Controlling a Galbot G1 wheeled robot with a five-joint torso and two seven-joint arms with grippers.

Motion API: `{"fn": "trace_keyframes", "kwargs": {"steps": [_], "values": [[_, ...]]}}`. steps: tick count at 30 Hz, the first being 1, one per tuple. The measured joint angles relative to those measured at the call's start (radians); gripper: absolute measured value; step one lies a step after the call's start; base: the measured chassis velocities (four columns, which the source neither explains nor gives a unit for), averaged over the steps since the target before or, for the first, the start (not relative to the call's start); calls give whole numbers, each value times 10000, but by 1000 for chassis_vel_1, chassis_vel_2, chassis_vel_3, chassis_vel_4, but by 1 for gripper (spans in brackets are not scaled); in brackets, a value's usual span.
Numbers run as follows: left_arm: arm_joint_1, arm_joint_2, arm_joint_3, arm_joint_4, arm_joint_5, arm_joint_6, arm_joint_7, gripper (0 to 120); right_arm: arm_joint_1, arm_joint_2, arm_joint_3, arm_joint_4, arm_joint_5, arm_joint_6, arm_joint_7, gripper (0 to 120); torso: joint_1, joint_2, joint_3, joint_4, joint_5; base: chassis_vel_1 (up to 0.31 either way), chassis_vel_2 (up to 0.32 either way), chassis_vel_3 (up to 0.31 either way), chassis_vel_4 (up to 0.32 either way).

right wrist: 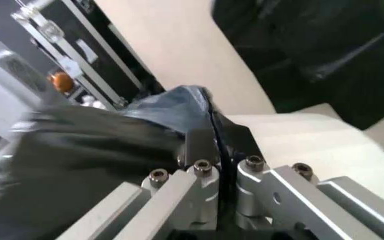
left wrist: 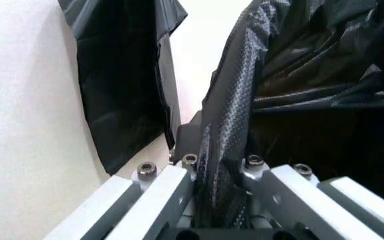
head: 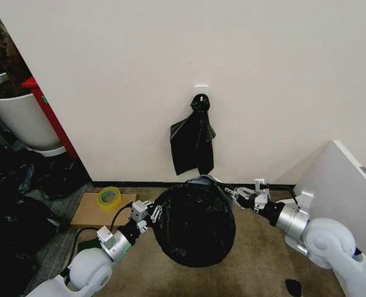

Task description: Place the garbage bag over the trash bin.

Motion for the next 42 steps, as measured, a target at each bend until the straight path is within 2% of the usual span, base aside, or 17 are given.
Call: {"fn": "trace_keyframes", "kwargs": {"steps": [9,17,20,24,25,26,28,30,32,33,35,37,38,42], "values": [[-43,25,17,-67,-73,-38,10,1,505,-69,-326,-1067,-859,93,-283,0,0,0,0,-2,0,0,0,0,0],[-64,-12,83,-70,-196,31,-67,1,300,48,-300,-1069,-1108,539,-14,0,0,0,0,-2,0,0,0,0,0],[-66,-24,91,-66,-219,145,-164,1,240,113,-132,-1049,-1088,627,182,8,0,0,0,-1,1,0,0,0,0],[23,-129,94,-95,-415,989,-943,1,-74,226,690,-978,-1035,635,479,25,0,0,0,0,0,0,0,0,0],[23,-129,94,-95,-415,989,-943,1,-74,226,690,-978,-1035,635,479,25,0,0,0,0,0,0,0,0,0],[49,-188,94,-135,-555,1376,-1264,1,-239,268,952,-839,-1061,617,617,30,0,0,0,-1,0,0,0,0,0],[-36,-513,148,-239,-1395,2786,-2610,1,-1052,409,1747,66,-1672,302,1360,43,0,0,-1,0,-3,0,0,0,0],[-129,-632,185,-240,-1617,3053,-3010,1,-1322,467,1870,426,-1954,157,1619,45,0,0,-1,-1,-2,0,0,0,0],[-458,-972,291,-214,-2094,3572,-3974,1,-1801,667,1921,1352,-2508,-377,2442,54,0,1,-2,-3,-2,0,0,0,0],[-607,-1150,361,-158,-2172,3736,-4364,1,-1932,826,1759,1866,-2666,-689,2956,53,0,1,-2,-6,-3,0,0,0,0],[-661,-1232,397,-125,-2170,3780,-4514,1,-1969,929,1585,2172,-2741,-922,3297,52,0,0,-2,-6,-3,0,0,0,0],[-853,-1482,584,-40,-2045,3861,-4895,1,-1979,1300,726,3038,-3003,-1556,4293,46,0,0,-1,2,-1,0,0,0,0],[-853,-1482,584,-40,-2045,3861,-4895,1,-1979,1300,726,3038,-3003,-1556,4293,46,0,0,-1,2,-1,0,0,0,0],[-1237,-1807,1099,24,-1554,4081,-5197,1,-1897,1834,-703,3773,-3536,-2555,5544,27,0,0,-2,-3,-2,0,0,0,0]]}}
